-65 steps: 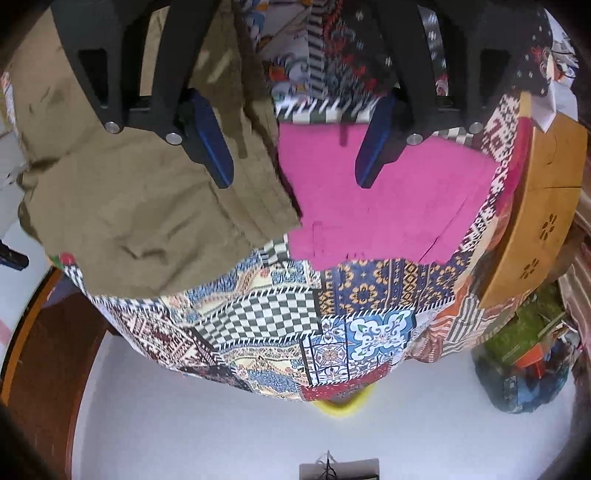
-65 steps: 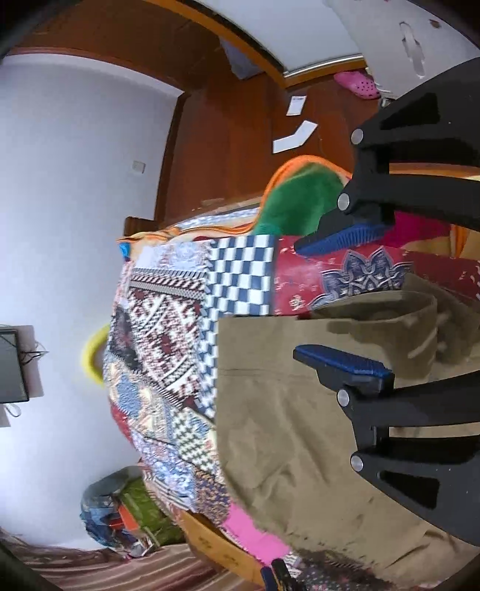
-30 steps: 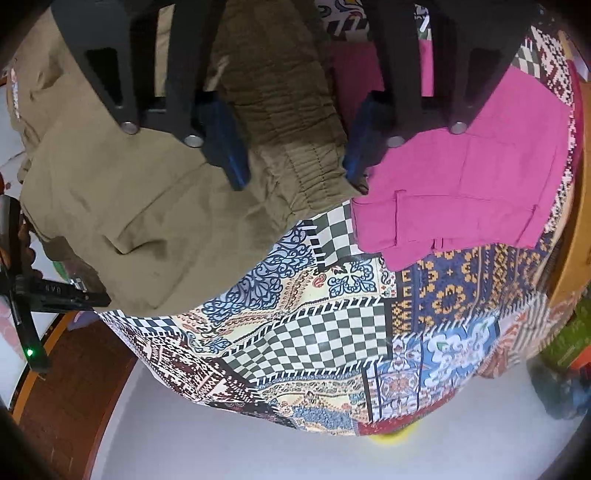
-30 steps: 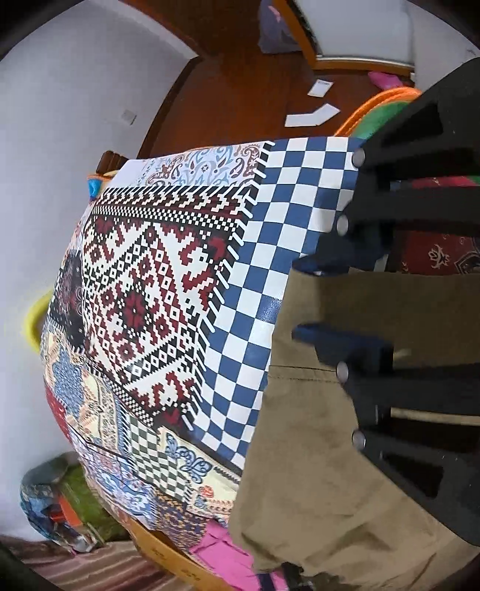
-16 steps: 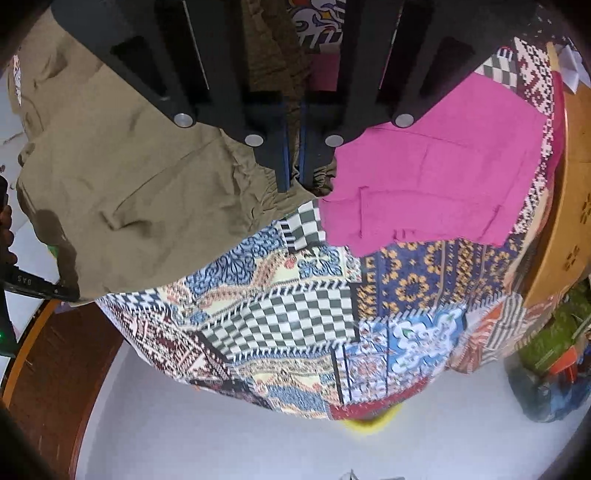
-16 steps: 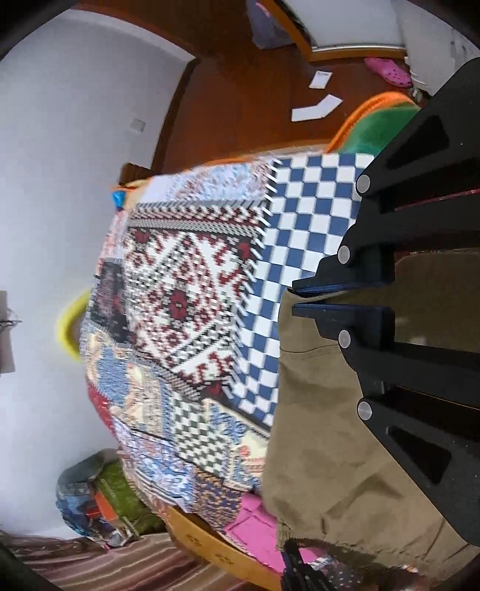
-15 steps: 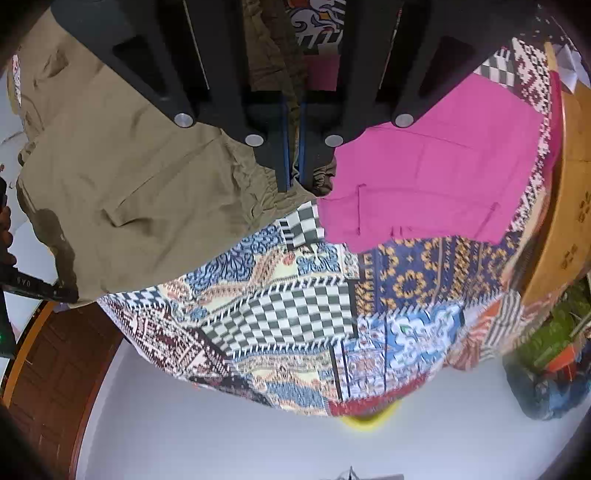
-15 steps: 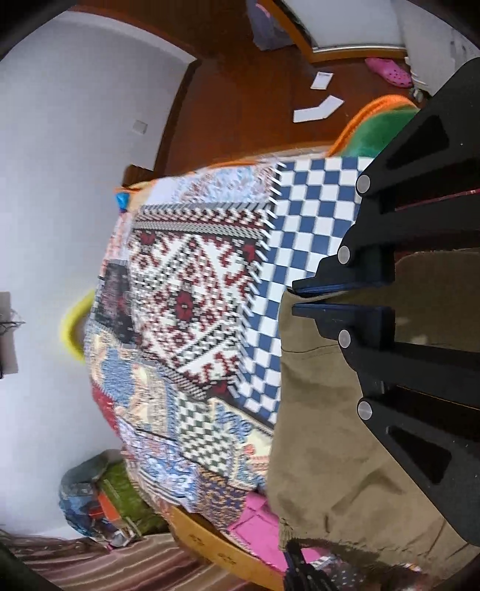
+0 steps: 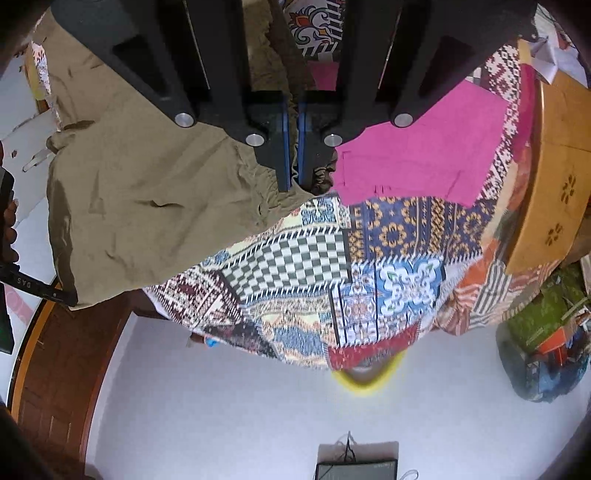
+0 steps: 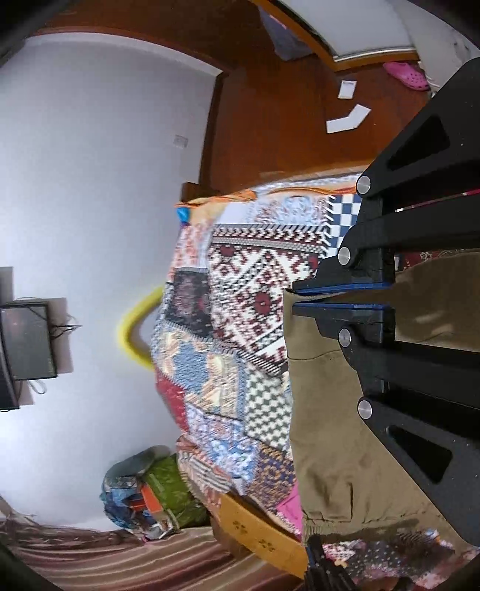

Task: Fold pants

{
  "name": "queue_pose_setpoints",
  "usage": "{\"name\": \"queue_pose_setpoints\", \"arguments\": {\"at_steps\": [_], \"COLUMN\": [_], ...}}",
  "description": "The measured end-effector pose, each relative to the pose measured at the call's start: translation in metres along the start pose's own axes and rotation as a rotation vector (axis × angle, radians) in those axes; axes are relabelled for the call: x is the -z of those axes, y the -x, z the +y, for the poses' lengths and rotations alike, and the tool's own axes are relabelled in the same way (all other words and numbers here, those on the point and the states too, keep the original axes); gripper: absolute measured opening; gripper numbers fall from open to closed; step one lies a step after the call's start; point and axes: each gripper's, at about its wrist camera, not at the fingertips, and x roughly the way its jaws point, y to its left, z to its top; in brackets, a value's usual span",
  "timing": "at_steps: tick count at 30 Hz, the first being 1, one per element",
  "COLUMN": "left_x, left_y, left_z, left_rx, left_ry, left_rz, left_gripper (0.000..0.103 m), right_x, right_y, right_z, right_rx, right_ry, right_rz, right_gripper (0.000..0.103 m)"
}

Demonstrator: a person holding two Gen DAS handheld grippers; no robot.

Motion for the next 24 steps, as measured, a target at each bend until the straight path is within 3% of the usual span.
{"name": "queue_pose_setpoints", "arguments": {"at_steps": [9, 24], "left_x": [0.0, 0.05], "left_y": [0.044, 0.115], "left_z": [-0.004, -0.027], "left_rx": [0.03, 0.079], "left_ry": [-0.01, -0.055], "left_rz": [-0.045, -0.056], "left_gripper": [0.003, 0.003], "right_x": [0.005, 0.071], "right_y": [0.047, 0.133], "right_z": [0.004, 0.01], "right_rx": [-0.05, -0.146], "right_ry": [-0.025, -0.072], "right_rz": [-0.064, -0.096], "right_gripper": [0.004, 0.004]}}
